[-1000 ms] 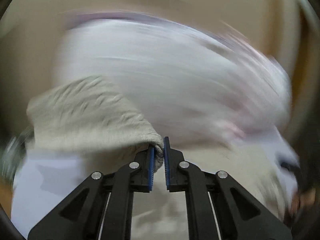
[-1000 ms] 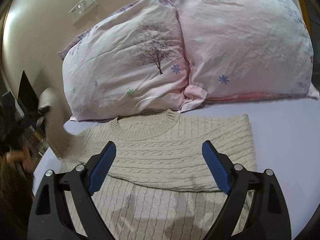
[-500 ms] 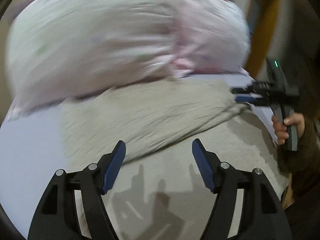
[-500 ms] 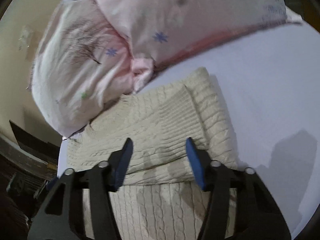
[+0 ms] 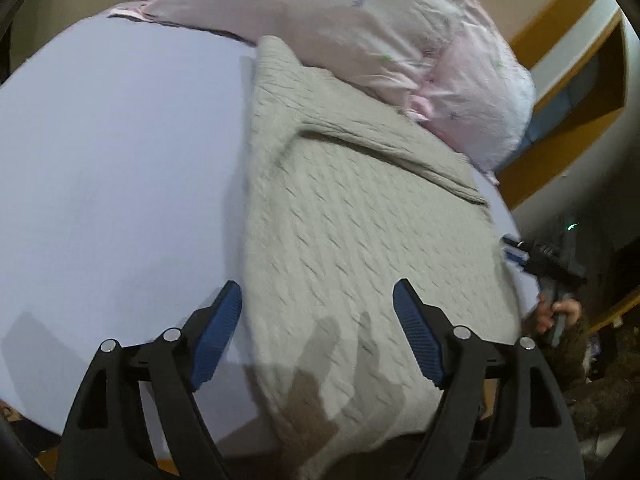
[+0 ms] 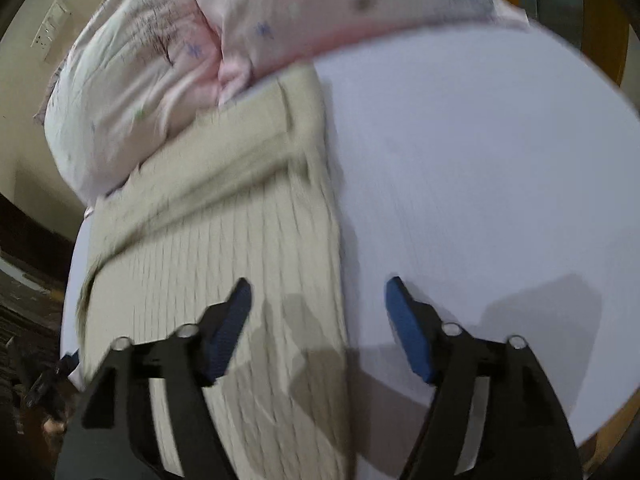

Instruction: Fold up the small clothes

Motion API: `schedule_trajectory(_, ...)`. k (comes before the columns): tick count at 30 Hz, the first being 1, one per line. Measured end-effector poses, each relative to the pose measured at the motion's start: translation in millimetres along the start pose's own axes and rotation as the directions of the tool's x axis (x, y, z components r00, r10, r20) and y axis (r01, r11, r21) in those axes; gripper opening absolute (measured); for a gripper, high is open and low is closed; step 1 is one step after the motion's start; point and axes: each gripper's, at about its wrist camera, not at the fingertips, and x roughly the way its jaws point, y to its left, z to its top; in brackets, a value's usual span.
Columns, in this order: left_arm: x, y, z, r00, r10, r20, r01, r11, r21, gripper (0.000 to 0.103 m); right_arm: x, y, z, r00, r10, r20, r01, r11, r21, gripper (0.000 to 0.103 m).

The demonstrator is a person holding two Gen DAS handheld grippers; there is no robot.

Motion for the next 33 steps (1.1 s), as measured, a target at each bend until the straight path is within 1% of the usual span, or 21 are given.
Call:
schedule_trajectory(1, -1.2, -2.8, -5.2, 0.999, -0.032, -0.006, 0.032, 0.999, 0.0, 0.078, -7.0, -2.6, -14.3, 0.998, 0.067, -0.022, -0.067, 0.998, 0.002, 0.061)
schedule_trajectory(2, -2.1, -7.7, -13.8, 0.997, -0.071, -0.013, 0.071, 0.997, 0.003, 0.078, -11.1, -4.2, -30.0, 0.986, 0.158, -0.061, -0.158, 0.987, 0.01, 0.057)
schedule_trajectory(4, -5.7, -13.9, -27.8, 0.993, -0.117, -0.02, 0.118, 0.993, 0.011, 0.076, -18.2, -4.6, -52.8, 0.967, 0.239, -0.085, -0.24, 0.971, 0.005, 0.055)
schedule_trajectory(6, -10.3, -16.3, -44.2, 0.982, -0.186, -0.022, 0.186, 0.983, -0.011, 0.072, -24.2, -7.0, -77.9, 0.934, 0.333, -0.126, -0.334, 0.942, 0.011, 0.049)
schedule_trajectory(8, -10.9, -15.6, -57.2, 0.972, -0.236, -0.017, 0.235, 0.971, -0.046, 0.061, -26.2, -7.9, -93.3, 0.91, 0.389, -0.145, -0.39, 0.921, 0.023, 0.043)
schedule_trajectory(9, -10.1, -14.1, -61.9, 0.966, -0.258, -0.02, 0.256, 0.965, -0.064, 0.058, -23.9, -7.3, -99.6, 0.896, 0.414, -0.161, -0.414, 0.91, 0.031, 0.032)
schedule_trajectory(10, -9.7, -13.2, -65.9, 0.962, -0.273, -0.023, 0.271, 0.959, -0.08, 0.051, -20.9, -5.5, -102.3, 0.888, 0.424, -0.178, -0.425, 0.904, 0.036, 0.015)
schedule_trajectory(11, -8.3, -12.6, -68.6, 0.959, -0.282, -0.024, 0.278, 0.956, -0.092, 0.043, -17.6, -3.7, -103.7, 0.884, 0.428, -0.188, -0.429, 0.903, 0.038, 0.008)
schedule_trajectory(12, -6.6, -13.0, -69.1, 0.957, -0.288, -0.028, 0.284, 0.953, -0.1, 0.037, -14.2, 0.2, -101.7, 0.883, 0.434, -0.178, -0.434, 0.9, 0.038, 0.008)
schedule_trajectory(14, -5.6, -14.5, -65.9, 0.951, -0.309, -0.026, 0.305, 0.946, -0.108, 0.01, -22.1, 7.9, -87.9, 0.867, 0.485, -0.115, -0.485, 0.874, 0.026, 0.007)
schedule_trajectory(15, -6.2, -17.3, -59.1, 0.945, -0.328, -0.018, 0.324, 0.94, -0.104, 0.009, -30.5, 10.0, -80.0, 0.86, 0.504, -0.078, -0.505, 0.863, 0.006, 0.007)
schedule_trajectory(18, -14.1, -27.6, -20.1, 0.947, -0.321, 0.024, 0.322, 0.946, -0.044, 0.008, -50.7, 31.9, -27.0, 0.839, 0.54, 0.061, -0.536, 0.841, -0.073, 0.007)
schedule_trajectory(20, -18.7, -32.1, 24.2, 0.958, -0.274, 0.087, 0.275, 0.961, 0.001, 0.008, -51.5, 43.9, 25.4, 0.828, 0.54, 0.149, -0.53, 0.842, -0.104, 0.007)
schedule_trajectory(22, -15.0, -29.4, 70.4, 0.958, -0.236, 0.161, 0.238, 0.971, 0.002, 0.008, -38.4, 52.3, 73.3, 0.82, 0.527, 0.224, -0.522, 0.848, -0.085, 0.007)
schedule_trajectory(24, 0.5, -16.1, 125.2, 0.955, -0.165, 0.246, 0.183, 0.982, -0.053, 0.008, -9.6, 55.4, 117.9, 0.825, 0.495, 0.272, -0.508, 0.861, -0.028, 0.007)
schedule_trajectory(26, 27.4, -1.0, 167.8, 0.957, -0.086, 0.279, 0.121, 0.987, -0.109, 0.008, 30.2, 53.6, 156.4, 0.862, 0.421, 0.283, -0.453, 0.889, 0.058, 0.007)
schedule_trajectory(28, 61.5, 13.6, 195.9, 0.968, -0.025, 0.251, 0.068, 0.985, -0.162, 0.008, 71.8, 51.1, 180.1, 0.915, 0.323, 0.244, -0.361, 0.924, 0.13, 0.007)
schedule_trajectory(29, 85.7, 21.6, 207.3, 0.978, 0.022, 0.21, 0.018, 0.982, -0.187, 0.008, 93.4, 47.6, 186.3, 0.939, 0.278, 0.2, -0.313, 0.934, 0.173, 0.007)
schedule_trajectory(31, 116.6, 36.3, 212.6, 0.991, 0.048, 0.129, -0.015, 0.969, -0.246, 0.008, 119.1, 42.1, 189.1, 0.964, 0.224, 0.147, -0.254, 0.938, 0.237, 0.012)
schedule_trajectory(32, 120.8, 40.3, 212.0, 0.993, 0.034, 0.117, -0.001, 0.964, -0.267, 0.008, 121.4, 41.1, 191.1, 0.963, 0.223, 0.153, -0.256, 0.933, 0.254, 0.013)
schedule_trajectory(33, 119.4, 42.5, 211.2, 0.993, 0.019, 0.119, 0.015, 0.962, -0.274, 0.008, 117.6, 40.9, 193.9, 0.954, 0.244, 0.174, -0.283, 0.925, 0.253, 0.023)
